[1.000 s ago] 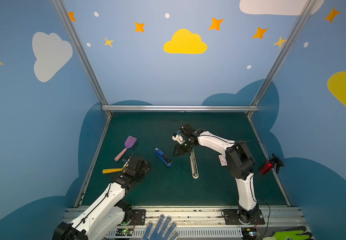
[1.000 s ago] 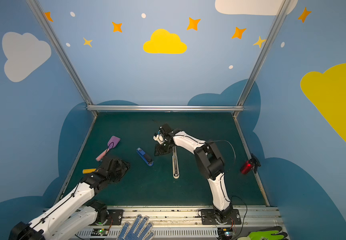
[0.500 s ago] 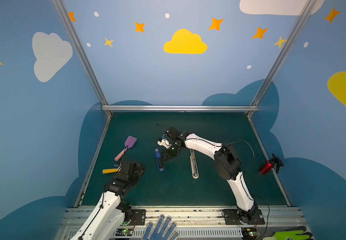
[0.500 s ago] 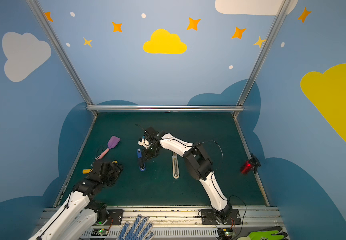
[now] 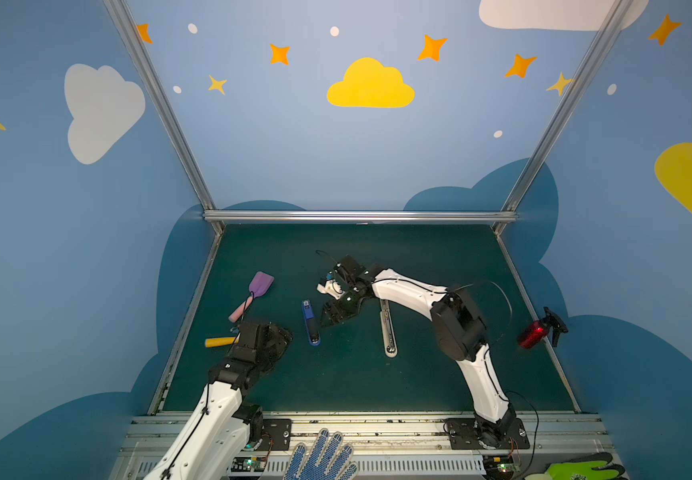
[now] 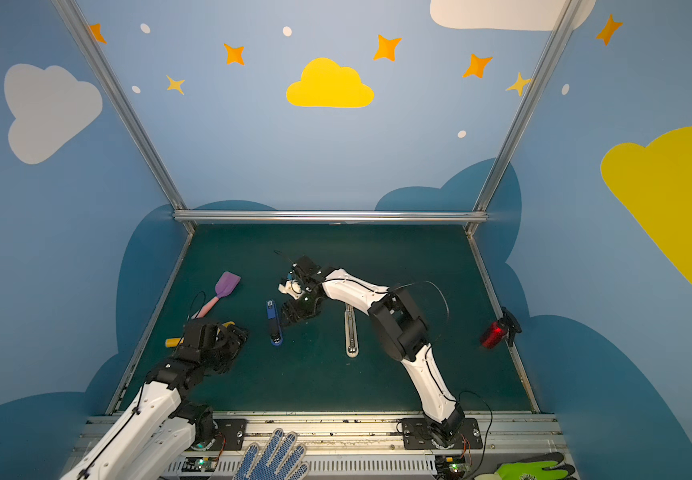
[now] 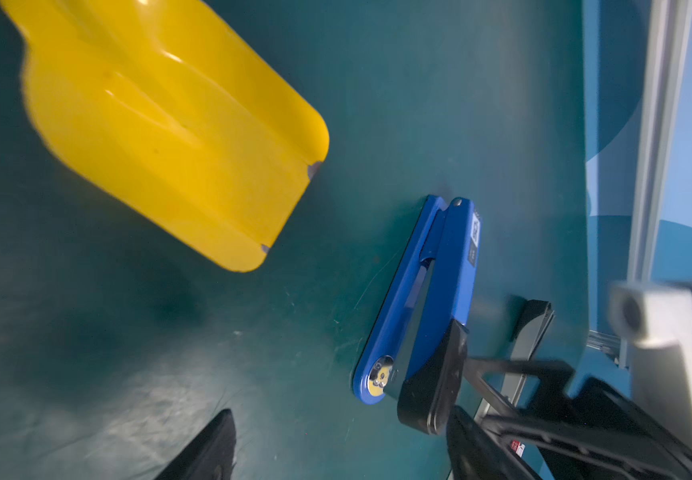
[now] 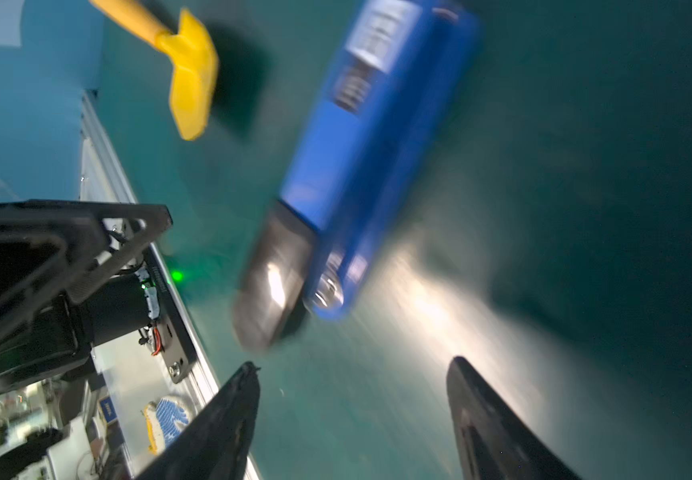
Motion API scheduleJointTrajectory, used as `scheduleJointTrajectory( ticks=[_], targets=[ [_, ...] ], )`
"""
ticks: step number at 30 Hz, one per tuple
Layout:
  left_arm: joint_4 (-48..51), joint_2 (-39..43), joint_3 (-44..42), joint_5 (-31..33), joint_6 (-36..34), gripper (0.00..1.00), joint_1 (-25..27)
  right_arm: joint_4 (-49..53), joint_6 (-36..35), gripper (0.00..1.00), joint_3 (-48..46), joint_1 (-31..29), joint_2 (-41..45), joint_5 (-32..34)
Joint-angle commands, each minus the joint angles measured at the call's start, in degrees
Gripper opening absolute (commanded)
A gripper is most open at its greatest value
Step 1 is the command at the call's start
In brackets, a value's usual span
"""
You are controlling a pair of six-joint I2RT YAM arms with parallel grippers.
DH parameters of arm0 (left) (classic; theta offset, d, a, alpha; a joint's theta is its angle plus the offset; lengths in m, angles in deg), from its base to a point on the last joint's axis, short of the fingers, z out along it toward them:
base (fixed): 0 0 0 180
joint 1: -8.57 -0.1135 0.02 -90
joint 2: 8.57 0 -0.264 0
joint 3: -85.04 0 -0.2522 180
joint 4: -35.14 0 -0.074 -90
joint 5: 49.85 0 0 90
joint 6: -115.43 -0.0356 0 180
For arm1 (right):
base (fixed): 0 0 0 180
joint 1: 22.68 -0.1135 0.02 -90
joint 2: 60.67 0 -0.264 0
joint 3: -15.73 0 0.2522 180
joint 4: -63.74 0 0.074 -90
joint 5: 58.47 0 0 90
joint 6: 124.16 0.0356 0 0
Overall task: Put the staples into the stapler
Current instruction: 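Lift the blue stapler with the right gripper while the left gripper approaches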
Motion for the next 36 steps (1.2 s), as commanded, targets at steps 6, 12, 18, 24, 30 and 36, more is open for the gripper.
scheduleJointTrajectory(
  ticks=[6, 12, 18, 24, 30, 36],
  targets=[
    [-10.4, -22.9, 12.5, -5.4, -7.9, 0.8, -0.3, -11.7, 4.4, 0.68, -16.8, 4.3, 17.5, 2.4],
    [-11.8, -39.4, 21.2, -9.7, -12.6, 0.8, -0.1, -13.0, 4.6, 0.67, -22.0, 6.0, 22.5, 3.0],
    [-12.9, -47.9, 28.3, -13.5, -15.9, 0.78, 3.1, -13.7, 4.5, 0.66, -25.6, 7.8, 24.4, 4.0],
    [-10.3, -56.3, 37.5, -18.9, -19.4, 0.73, 9.9, -13.4, 2.8, 0.65, -27.9, 9.8, 24.8, 5.2],
    [-8.0, -56.4, 40.4, -20.4, -24.2, 0.72, 13.6, -13.7, -2.9, 0.67, -27.9, 10.7, 25.6, 4.0],
    [-6.8, -44.6, 31.0, -16.0, -21.6, 0.74, 8.8, -16.7, -16.3, 0.74, -27.3, 10.1, 25.5, 1.1]
  ],
)
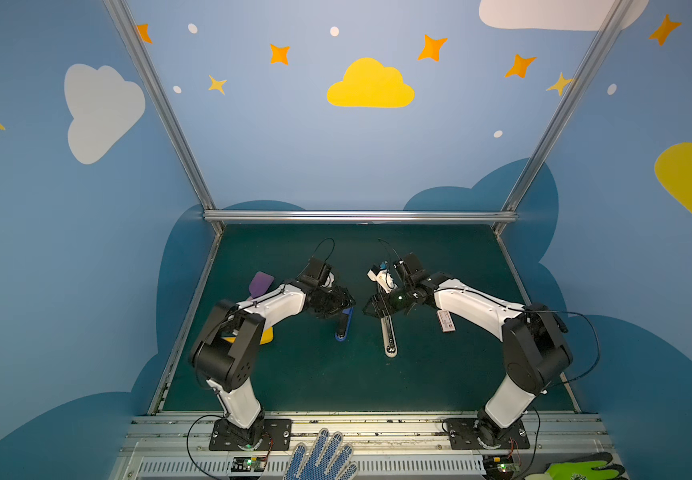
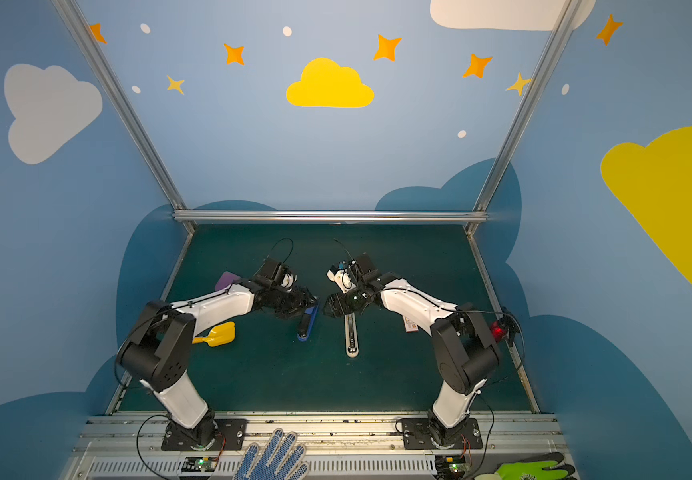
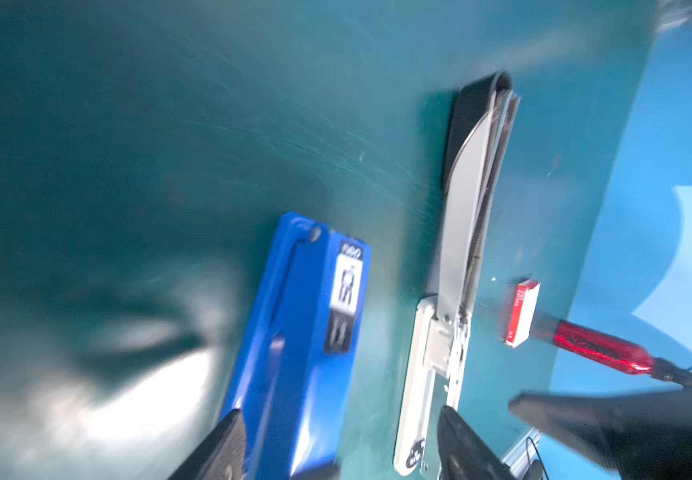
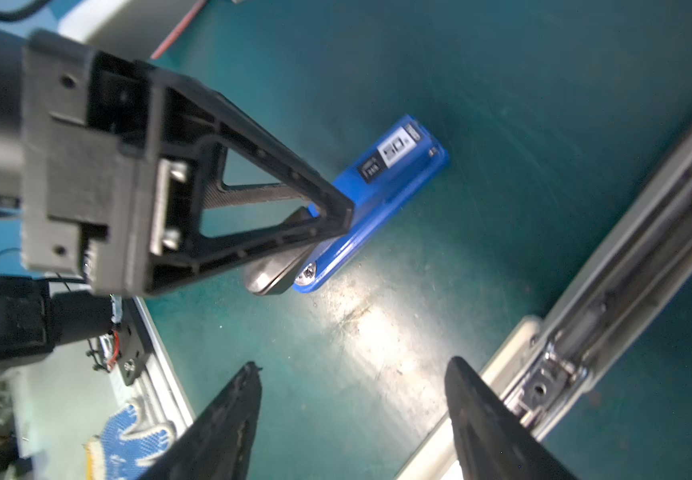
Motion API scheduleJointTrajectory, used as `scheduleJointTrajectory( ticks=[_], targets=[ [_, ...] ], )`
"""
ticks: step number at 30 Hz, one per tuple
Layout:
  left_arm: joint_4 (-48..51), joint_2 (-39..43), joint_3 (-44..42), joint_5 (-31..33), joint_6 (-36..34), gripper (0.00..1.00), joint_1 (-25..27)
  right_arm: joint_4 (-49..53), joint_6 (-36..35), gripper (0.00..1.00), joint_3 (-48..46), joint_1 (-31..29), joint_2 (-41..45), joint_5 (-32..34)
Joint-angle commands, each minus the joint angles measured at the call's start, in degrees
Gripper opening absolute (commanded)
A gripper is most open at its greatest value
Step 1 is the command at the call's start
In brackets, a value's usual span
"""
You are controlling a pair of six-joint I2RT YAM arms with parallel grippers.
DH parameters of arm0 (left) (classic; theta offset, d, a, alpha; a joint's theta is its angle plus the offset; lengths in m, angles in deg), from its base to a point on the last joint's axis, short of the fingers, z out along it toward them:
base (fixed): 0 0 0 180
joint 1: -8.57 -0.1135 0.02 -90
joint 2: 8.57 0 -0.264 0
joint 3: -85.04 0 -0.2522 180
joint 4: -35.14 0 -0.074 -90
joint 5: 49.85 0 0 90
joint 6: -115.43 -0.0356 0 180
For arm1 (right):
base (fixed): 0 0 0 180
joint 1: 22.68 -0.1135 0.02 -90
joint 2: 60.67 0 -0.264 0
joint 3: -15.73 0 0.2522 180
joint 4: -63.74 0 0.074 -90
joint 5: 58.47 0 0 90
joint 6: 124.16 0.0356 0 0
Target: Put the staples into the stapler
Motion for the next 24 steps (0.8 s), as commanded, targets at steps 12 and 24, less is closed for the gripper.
scheduleJointTrajectory(
  ticks=[12, 24],
  targets=[
    [4.2, 28.0, -22.6, 7.9, 10.2, 0.76, -6.2, 0.7, -49.7, 0.76, 5.7, -4.0, -5.8, 0.8],
    [6.1, 34.2, -28.2, 6.4, 12.3, 0.76, -11.1, 0.1, -53.7, 0.77, 12.1, -12.7, -15.1, 13.7]
  ],
)
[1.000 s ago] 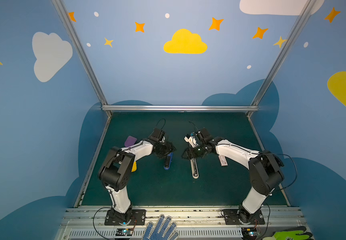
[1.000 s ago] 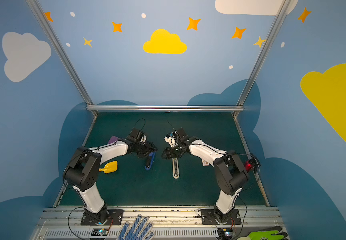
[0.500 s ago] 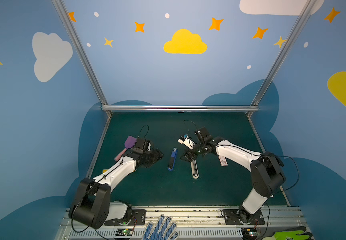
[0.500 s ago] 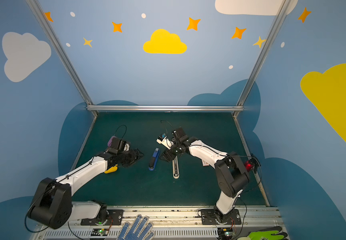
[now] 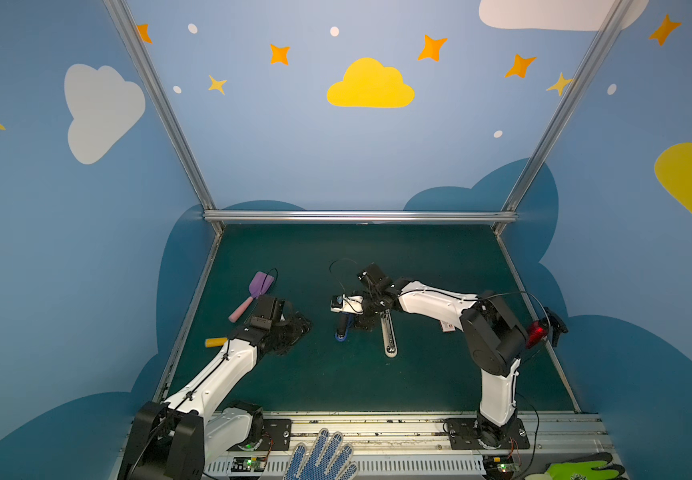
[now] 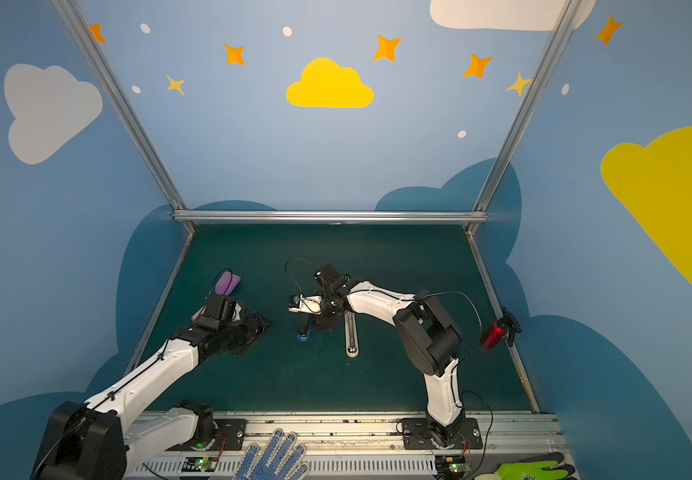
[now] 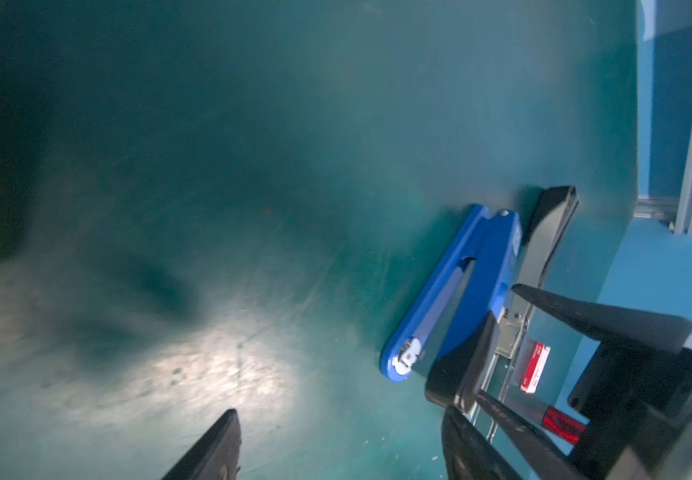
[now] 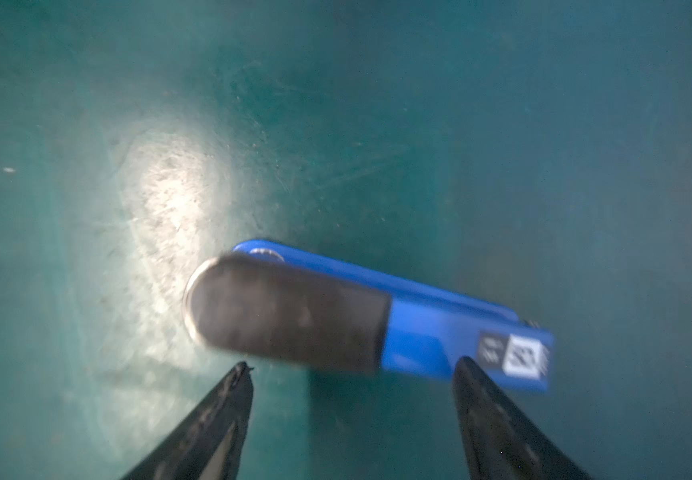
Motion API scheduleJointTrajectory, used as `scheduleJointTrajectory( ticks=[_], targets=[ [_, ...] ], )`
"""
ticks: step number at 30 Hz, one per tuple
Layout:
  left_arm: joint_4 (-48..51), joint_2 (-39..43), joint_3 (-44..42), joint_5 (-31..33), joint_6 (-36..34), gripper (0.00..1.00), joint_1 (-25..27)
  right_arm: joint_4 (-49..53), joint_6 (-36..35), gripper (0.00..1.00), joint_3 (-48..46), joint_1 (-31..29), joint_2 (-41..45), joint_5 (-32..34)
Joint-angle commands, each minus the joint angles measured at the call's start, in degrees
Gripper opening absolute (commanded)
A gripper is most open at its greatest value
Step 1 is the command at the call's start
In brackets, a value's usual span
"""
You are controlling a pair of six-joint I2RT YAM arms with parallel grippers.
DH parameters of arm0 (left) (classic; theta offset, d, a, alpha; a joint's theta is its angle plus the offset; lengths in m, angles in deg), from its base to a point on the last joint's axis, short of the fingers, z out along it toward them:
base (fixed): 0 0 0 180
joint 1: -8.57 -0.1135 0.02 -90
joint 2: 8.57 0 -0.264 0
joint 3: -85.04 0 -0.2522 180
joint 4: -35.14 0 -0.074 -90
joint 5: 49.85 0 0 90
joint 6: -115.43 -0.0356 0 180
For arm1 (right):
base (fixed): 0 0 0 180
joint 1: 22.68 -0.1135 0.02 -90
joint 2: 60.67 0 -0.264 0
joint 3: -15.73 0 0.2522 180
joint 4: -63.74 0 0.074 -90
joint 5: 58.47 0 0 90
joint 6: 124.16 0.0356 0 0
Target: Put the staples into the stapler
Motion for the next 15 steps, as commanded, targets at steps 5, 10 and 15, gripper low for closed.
scheduleJointTrajectory(
  ticks=[5, 10, 15],
  targets=[
    [0.8, 5.2, -5.4, -1.1, 3.5, 0.76, -2.7, 2.4, -5.5, 0.76, 5.9, -3.3, -4.0, -1.2],
    [1.1, 8.9, -8.1, -1.7, 4.7, 0.76, -4.1, 4.8, -1.6, 0.71, 12.6, -4.5, -9.4, 2.9],
    [1.9, 11.3, -9.7, -1.3, 5.3, 0.76, -4.8, 9.8, 2.0, 0.63, 19.4, -5.2, -12.8, 1.3]
  ],
)
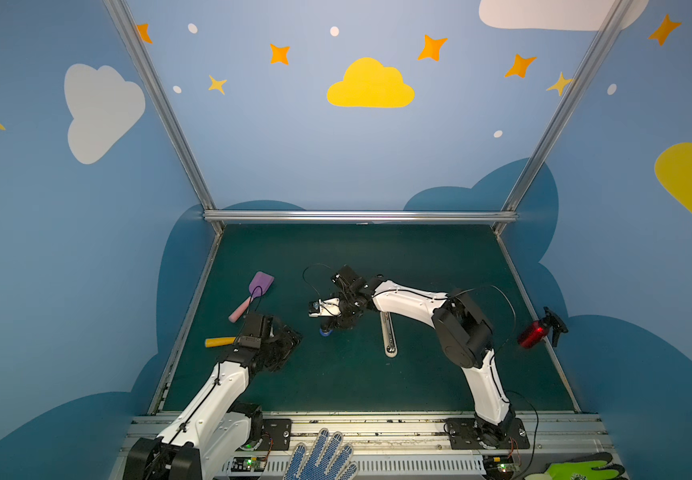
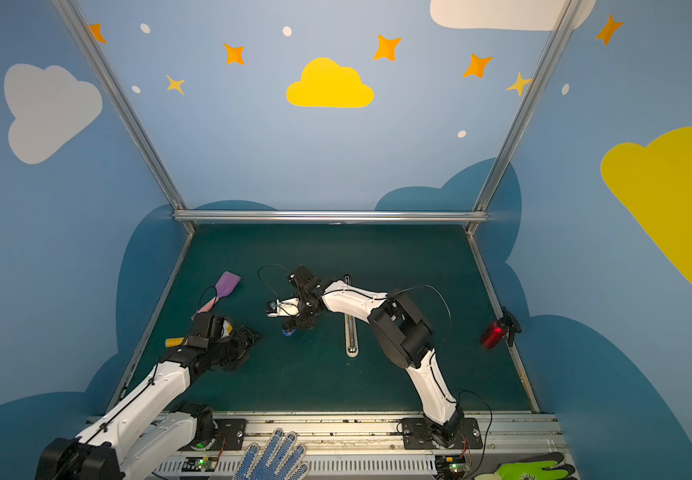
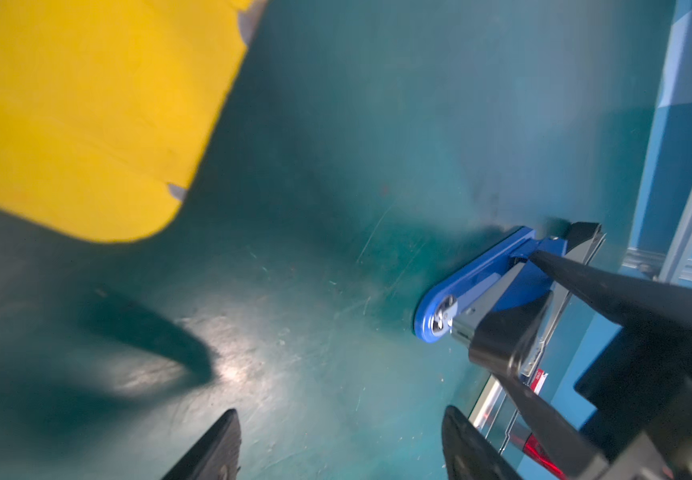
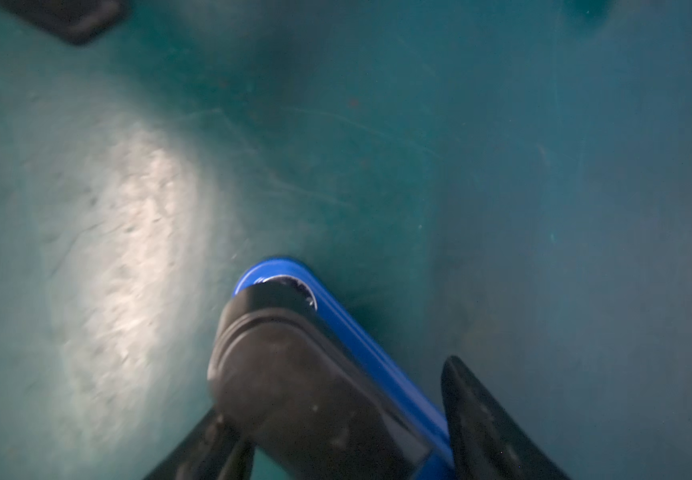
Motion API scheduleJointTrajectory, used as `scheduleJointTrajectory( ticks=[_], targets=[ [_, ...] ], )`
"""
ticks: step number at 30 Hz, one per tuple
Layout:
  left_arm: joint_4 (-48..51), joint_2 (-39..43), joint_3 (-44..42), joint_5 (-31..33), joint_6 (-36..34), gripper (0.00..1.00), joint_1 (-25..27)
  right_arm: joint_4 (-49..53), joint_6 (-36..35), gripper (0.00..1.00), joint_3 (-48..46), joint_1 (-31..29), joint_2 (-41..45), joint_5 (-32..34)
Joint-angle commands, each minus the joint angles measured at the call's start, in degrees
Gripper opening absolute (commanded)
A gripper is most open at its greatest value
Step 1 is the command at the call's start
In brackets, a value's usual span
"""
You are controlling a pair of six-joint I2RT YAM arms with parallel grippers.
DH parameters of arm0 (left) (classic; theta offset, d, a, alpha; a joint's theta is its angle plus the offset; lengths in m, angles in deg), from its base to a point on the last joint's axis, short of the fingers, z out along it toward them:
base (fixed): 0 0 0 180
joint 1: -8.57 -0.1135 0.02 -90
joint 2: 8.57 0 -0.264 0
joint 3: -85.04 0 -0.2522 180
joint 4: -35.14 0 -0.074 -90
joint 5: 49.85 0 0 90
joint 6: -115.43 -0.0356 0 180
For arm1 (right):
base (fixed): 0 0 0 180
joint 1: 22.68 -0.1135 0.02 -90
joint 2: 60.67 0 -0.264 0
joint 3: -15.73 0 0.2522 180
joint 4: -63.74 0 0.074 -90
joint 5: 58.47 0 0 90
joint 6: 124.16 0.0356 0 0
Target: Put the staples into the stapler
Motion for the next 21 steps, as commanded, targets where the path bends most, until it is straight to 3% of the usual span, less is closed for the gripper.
scheduleJointTrajectory(
  ticks=[1, 6, 10, 15, 21],
  targets=[
    [1.0, 1.4, -1.1, 0.0, 1.0, 0.76, -0.7, 4.9, 2.5, 0.61, 3.2, -0.8, -0.9, -1.4],
    [-0.6, 2.0, -2.8, -0.2, 2.3, 0.76, -1.2, 5.9, 1.8, 0.51, 4.3, -1.3, -1.4, -3.3],
    [-0.9, 1.5, -3.0, -0.3, 2.0, 0.76, -1.5, 6.5, 1.5, 0.57, 5.1, -1.6, -2.5, -3.8],
    [-1.8, 1.2, -3.8, -0.5, 2.7, 0.76, -1.7, 6.7, 0.1, 0.54, 6.5, -2.1, -4.2, -5.5],
    [-2.6, 1.2, -4.8, -0.8, 3.5, 0.76, -1.7, 9.2, 0.7, 0.34, 8.7, -2.5, -5.4, -5.9]
  ],
)
